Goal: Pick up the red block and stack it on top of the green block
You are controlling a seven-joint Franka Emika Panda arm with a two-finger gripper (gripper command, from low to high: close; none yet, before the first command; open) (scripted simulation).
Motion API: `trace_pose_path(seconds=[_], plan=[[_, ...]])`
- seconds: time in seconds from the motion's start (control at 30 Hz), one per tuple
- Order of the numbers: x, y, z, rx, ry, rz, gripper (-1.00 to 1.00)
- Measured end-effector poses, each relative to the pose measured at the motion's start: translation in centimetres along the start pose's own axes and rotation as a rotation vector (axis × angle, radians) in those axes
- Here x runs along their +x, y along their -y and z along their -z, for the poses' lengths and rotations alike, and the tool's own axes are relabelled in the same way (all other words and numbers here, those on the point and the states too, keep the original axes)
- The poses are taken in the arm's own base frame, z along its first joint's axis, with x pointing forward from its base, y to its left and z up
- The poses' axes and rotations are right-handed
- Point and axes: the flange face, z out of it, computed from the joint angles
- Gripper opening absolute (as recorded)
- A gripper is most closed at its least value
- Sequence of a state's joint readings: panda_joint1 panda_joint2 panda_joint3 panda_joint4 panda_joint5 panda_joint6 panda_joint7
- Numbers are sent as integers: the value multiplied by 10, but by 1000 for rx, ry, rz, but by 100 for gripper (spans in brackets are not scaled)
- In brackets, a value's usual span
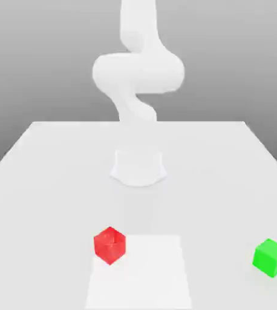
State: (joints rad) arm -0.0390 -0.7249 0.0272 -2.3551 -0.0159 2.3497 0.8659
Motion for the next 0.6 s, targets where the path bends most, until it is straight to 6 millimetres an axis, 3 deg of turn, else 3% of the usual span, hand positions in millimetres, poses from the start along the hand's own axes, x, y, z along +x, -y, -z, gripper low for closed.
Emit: trace_pose_path(seconds=[0.13, 0.3, 0.47, 0.6], plan=[[-16, -31, -102, -154, 55, -112, 0], [-48, -96, -208, -332, 128, -264, 0], [-99, -183, -289, -510, 215, -442, 0], [-154, -255, -329, -641, 292, -597, 0]])
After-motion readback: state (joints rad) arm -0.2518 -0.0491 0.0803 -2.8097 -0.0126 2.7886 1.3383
